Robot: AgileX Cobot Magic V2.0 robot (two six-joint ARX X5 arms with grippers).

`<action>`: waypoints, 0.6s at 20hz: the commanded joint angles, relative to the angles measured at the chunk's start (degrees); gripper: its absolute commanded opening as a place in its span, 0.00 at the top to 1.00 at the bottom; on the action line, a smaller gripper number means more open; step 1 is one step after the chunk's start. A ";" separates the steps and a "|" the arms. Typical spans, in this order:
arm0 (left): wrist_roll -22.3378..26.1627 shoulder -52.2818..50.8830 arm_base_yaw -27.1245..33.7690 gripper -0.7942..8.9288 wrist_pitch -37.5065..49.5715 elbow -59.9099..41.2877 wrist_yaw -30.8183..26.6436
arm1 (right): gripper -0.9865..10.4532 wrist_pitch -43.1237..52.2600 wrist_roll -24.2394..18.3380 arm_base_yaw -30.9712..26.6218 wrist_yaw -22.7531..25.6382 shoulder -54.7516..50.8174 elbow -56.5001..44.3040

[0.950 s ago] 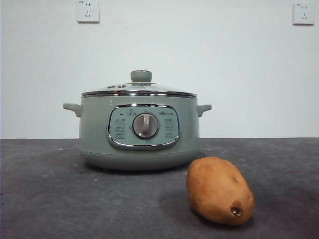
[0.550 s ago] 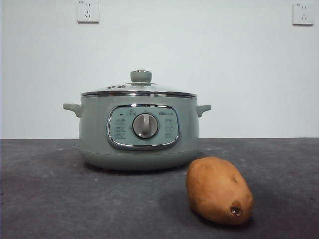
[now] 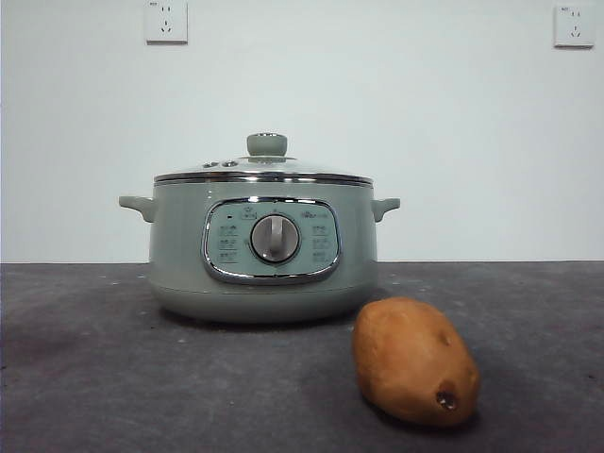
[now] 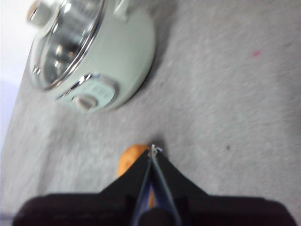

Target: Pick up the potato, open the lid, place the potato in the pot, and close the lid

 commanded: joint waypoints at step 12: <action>4.35 4.98 -0.24 0.92 -5.42 0.13 14.03 | 0.53 -5.38 -5.51 8.50 -1.51 24.98 12.15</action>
